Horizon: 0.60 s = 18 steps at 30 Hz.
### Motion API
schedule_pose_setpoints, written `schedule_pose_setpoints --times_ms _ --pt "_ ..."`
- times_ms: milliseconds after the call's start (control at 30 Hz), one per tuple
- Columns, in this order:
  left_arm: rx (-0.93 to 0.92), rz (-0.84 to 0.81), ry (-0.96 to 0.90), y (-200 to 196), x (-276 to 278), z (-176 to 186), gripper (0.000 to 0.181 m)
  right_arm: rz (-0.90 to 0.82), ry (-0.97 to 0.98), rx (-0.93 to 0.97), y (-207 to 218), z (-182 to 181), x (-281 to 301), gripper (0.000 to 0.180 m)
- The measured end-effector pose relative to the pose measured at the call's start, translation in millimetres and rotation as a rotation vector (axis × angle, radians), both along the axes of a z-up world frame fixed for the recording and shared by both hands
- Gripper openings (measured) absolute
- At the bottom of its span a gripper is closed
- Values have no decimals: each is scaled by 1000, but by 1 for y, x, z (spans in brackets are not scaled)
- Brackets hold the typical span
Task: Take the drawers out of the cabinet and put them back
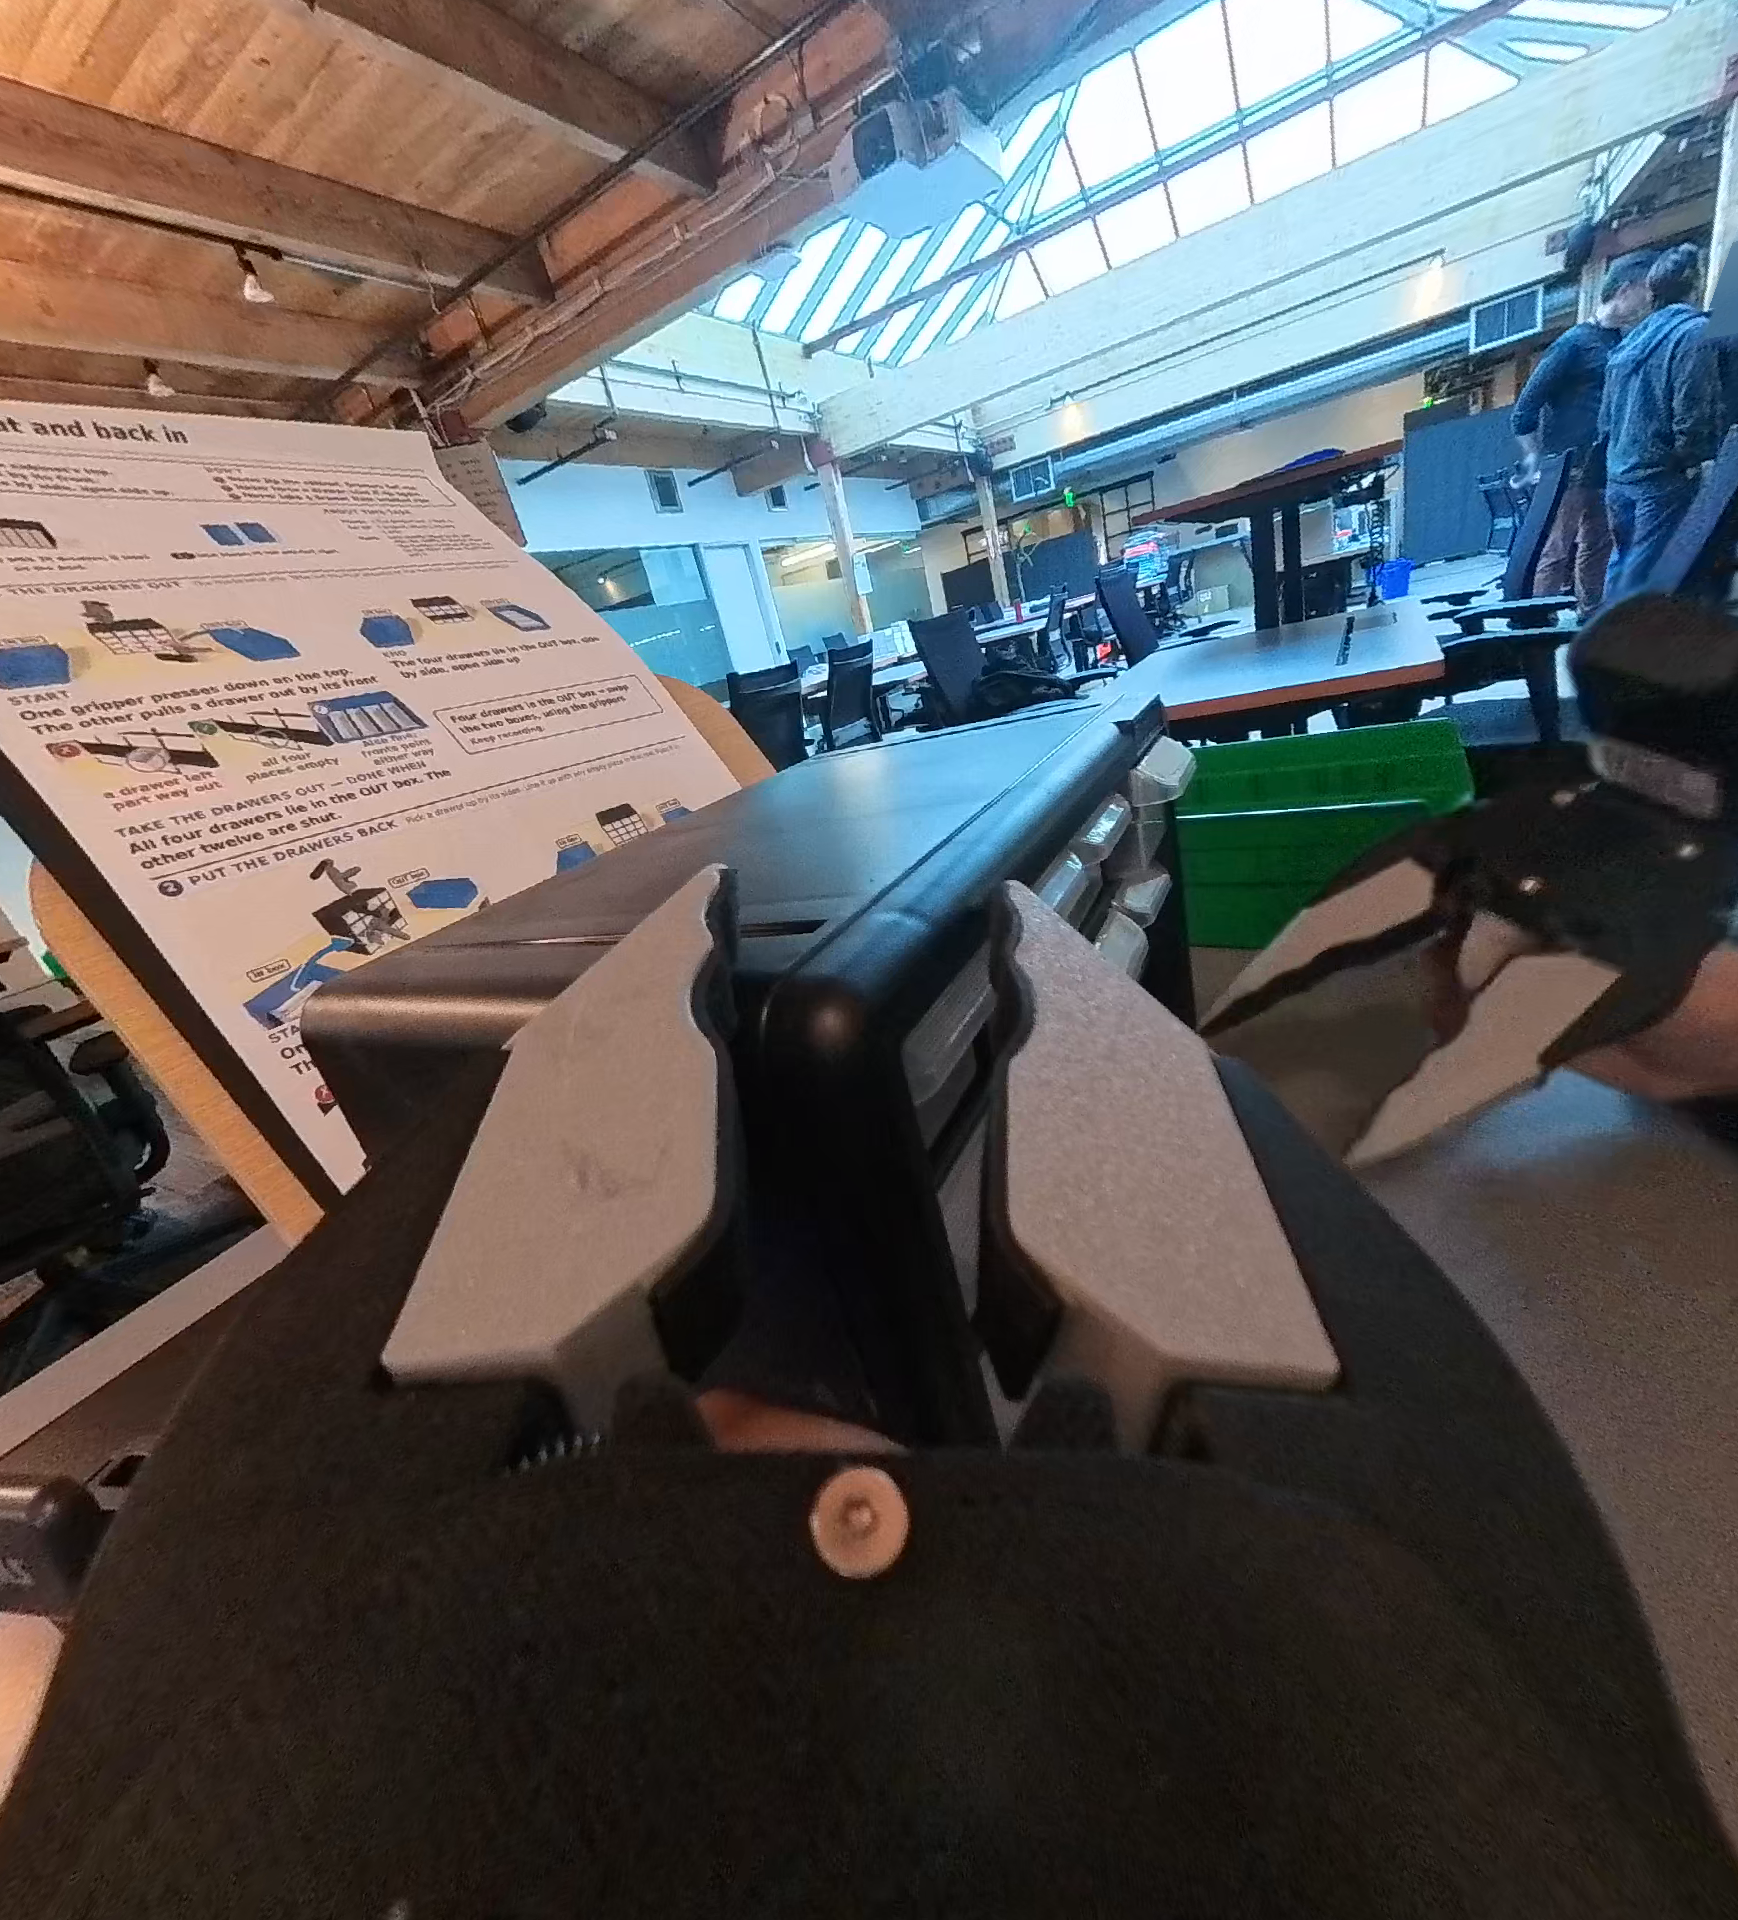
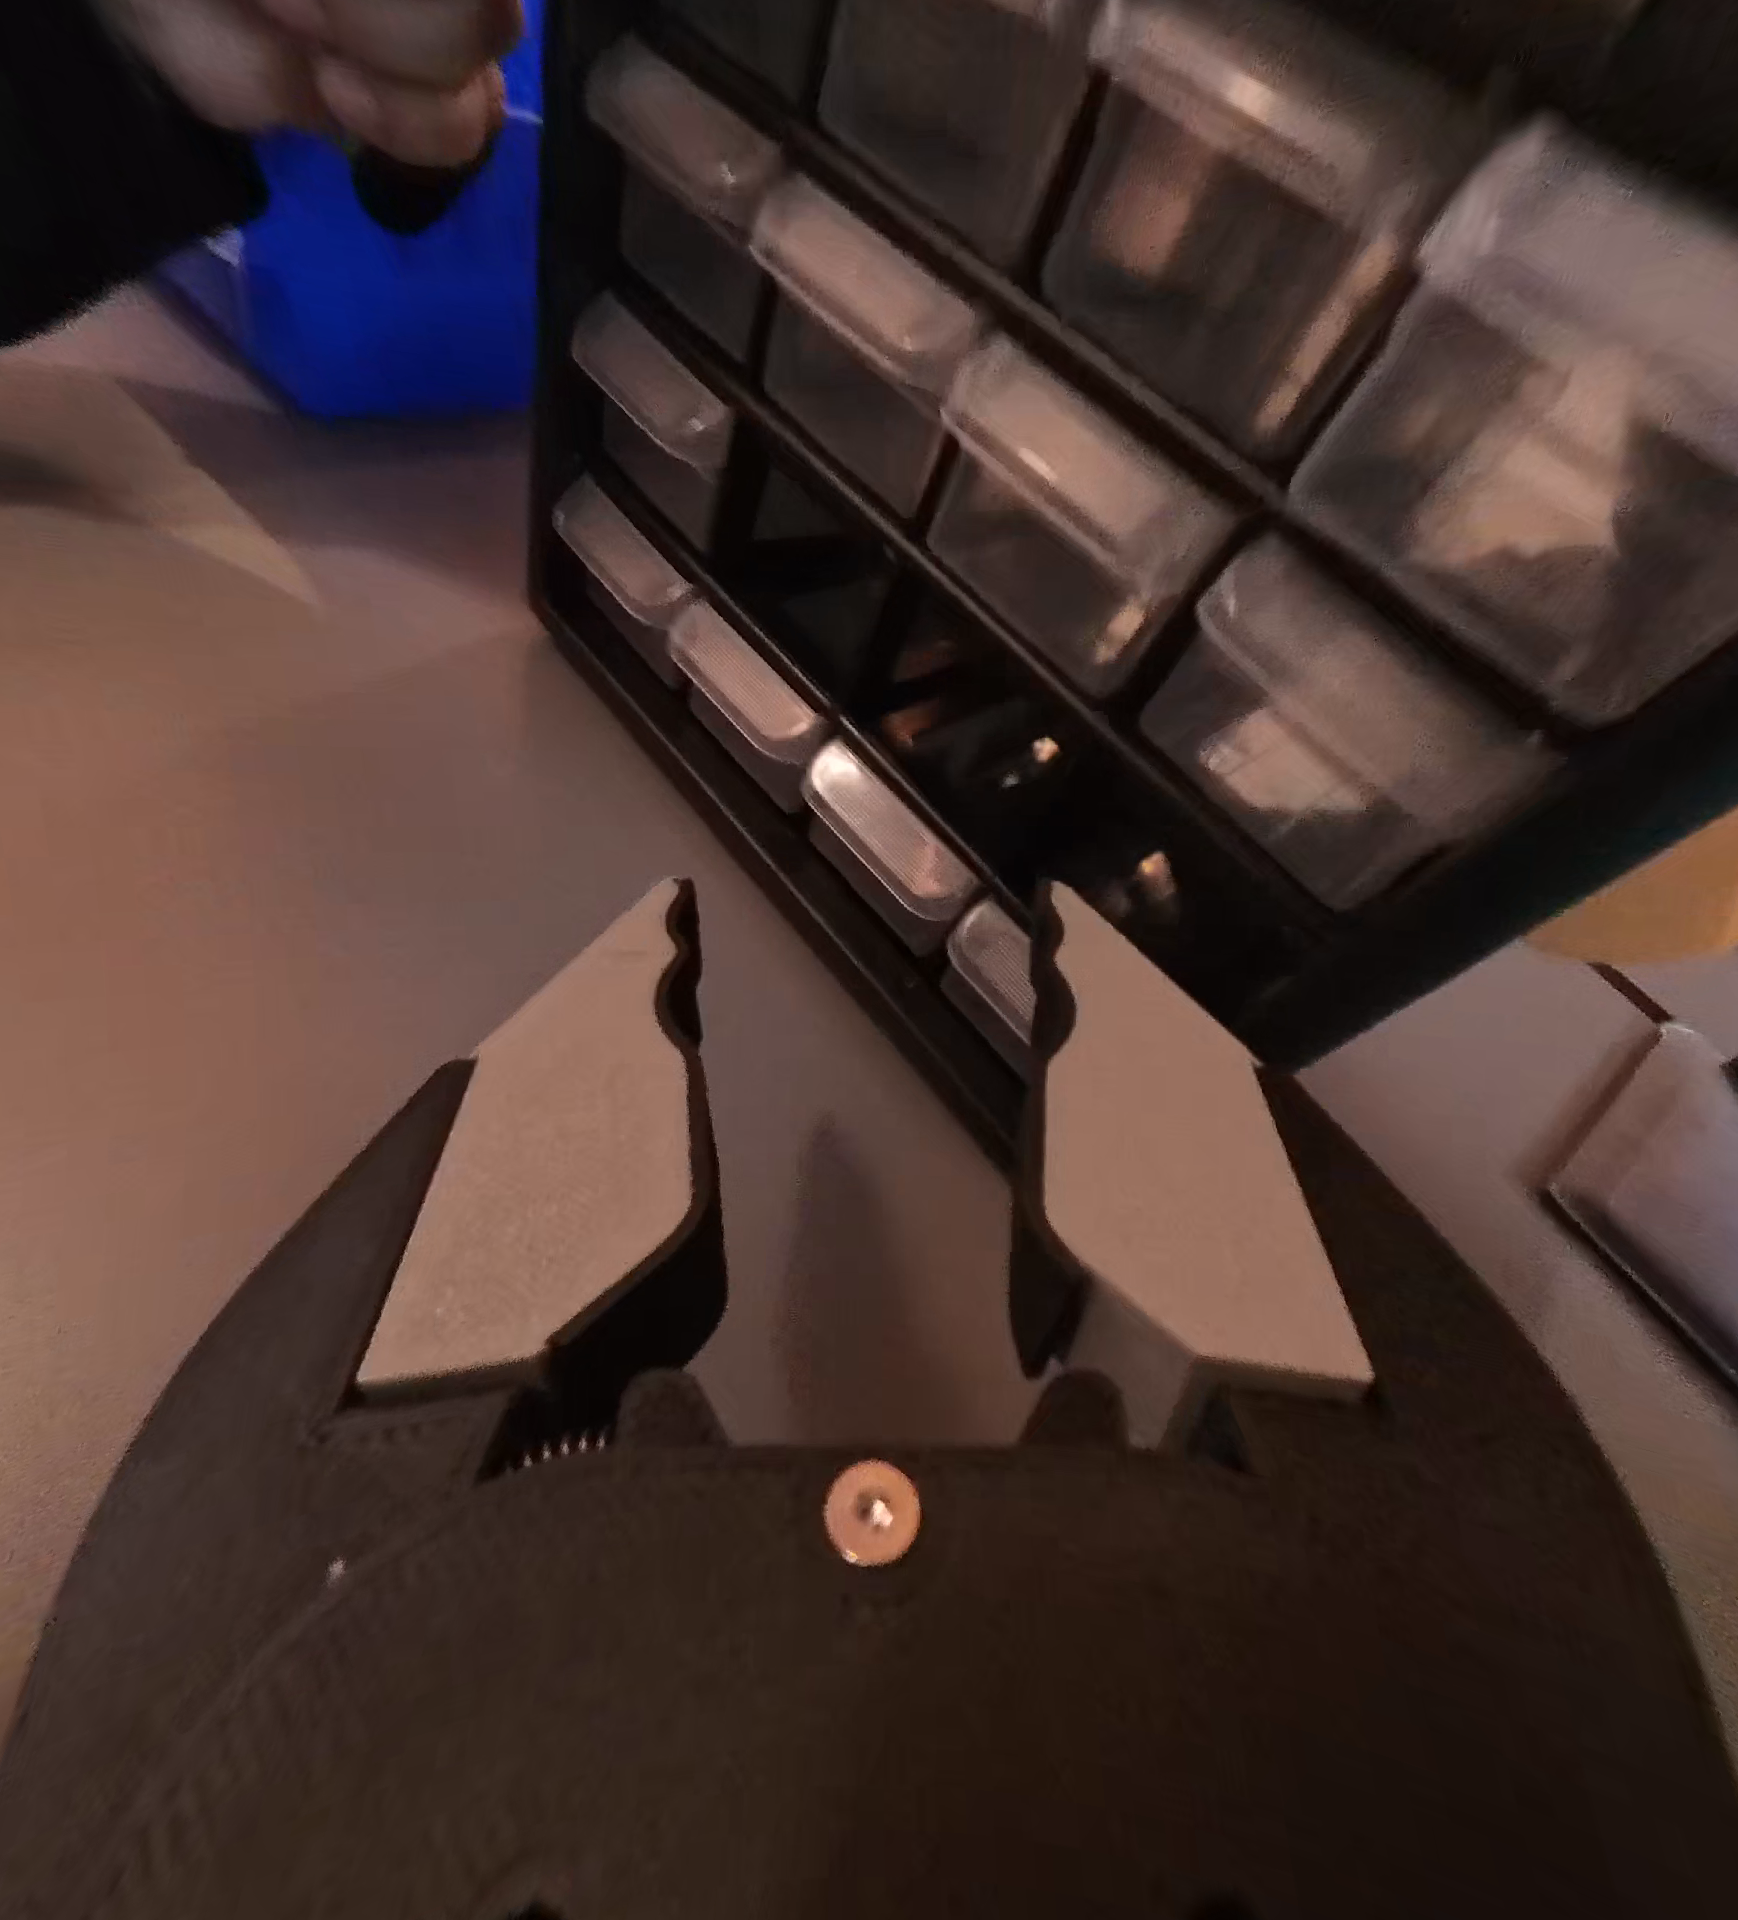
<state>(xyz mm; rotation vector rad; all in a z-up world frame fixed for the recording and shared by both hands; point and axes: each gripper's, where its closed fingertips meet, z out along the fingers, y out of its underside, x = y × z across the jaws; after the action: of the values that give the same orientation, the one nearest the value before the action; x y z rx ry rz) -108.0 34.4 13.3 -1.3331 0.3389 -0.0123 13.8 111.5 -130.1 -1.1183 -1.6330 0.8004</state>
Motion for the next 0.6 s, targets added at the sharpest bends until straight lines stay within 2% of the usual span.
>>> schedule_pose_setpoints --times_ms 67,233,367,467,600 --pt "0 -1 -1 0 0 0 47 -25 -35 0 7 -15 -5 62" --pt "-5 6 6 0 0 0 48 -14 -66 60 -1 -23 -6 69" --pt "2 8 -3 1 -1 0 45 -4 -27 140 -10 -15 -5 67" --pt "0 7 -5 1 -1 0 45 -2 76 101 -15 12 0 50" --pt "-7 9 1 1 -1 0 46 22 170 -10 -22 87 1 51"
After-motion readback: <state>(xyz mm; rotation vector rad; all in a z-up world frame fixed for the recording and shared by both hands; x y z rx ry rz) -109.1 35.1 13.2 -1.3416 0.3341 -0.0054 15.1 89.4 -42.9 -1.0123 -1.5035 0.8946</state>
